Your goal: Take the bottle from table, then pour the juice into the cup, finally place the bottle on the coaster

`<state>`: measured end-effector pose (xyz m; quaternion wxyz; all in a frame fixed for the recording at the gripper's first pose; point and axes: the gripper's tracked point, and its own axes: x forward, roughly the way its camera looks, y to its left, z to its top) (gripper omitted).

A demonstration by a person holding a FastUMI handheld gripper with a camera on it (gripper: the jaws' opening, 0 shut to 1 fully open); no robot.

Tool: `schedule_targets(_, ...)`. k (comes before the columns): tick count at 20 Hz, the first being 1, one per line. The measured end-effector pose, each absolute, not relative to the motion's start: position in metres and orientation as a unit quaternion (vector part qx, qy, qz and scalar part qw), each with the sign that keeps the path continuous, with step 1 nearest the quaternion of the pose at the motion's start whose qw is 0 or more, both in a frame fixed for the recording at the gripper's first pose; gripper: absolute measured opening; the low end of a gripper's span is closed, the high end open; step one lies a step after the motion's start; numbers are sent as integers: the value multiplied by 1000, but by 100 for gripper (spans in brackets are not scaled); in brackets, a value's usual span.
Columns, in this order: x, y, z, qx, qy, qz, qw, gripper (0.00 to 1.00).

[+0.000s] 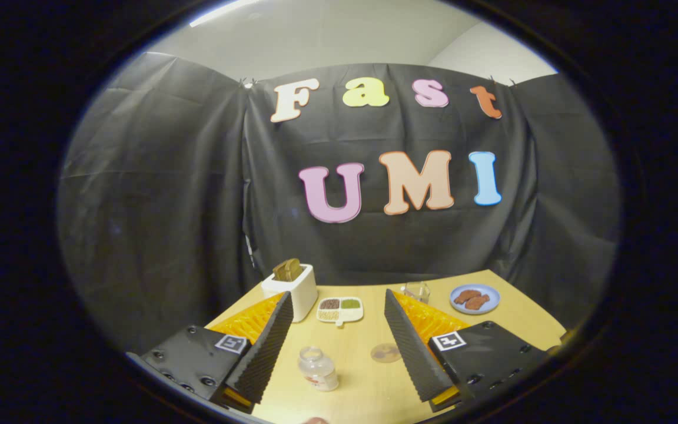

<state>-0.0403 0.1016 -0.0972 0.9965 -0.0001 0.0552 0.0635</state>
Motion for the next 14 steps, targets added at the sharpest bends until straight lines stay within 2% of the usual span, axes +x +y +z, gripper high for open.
schedule_targets(14,-20,131,-263,-37,183,60,981,98)
